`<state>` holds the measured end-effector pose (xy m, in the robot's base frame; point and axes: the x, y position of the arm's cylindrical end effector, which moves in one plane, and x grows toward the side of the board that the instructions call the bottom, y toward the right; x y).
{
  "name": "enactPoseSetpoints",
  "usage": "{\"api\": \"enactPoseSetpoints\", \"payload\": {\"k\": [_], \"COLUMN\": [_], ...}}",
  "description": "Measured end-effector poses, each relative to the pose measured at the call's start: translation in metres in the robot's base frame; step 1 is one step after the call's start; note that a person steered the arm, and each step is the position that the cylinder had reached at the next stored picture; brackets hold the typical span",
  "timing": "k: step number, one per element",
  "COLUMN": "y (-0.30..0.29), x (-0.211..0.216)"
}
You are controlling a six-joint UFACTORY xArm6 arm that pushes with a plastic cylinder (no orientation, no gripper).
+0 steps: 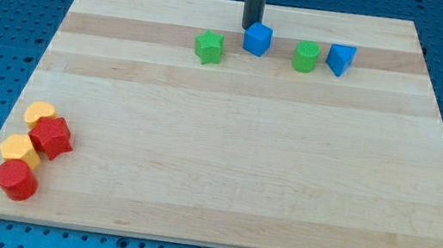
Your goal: Move the blue cube left to the green circle
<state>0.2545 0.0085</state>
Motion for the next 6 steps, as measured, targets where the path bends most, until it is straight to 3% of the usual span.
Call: {"api": "enactPoseSetpoints", "payload": {"k": [3, 6], "y": [-0.002, -0.041], "x": [0.023, 0.054]}}
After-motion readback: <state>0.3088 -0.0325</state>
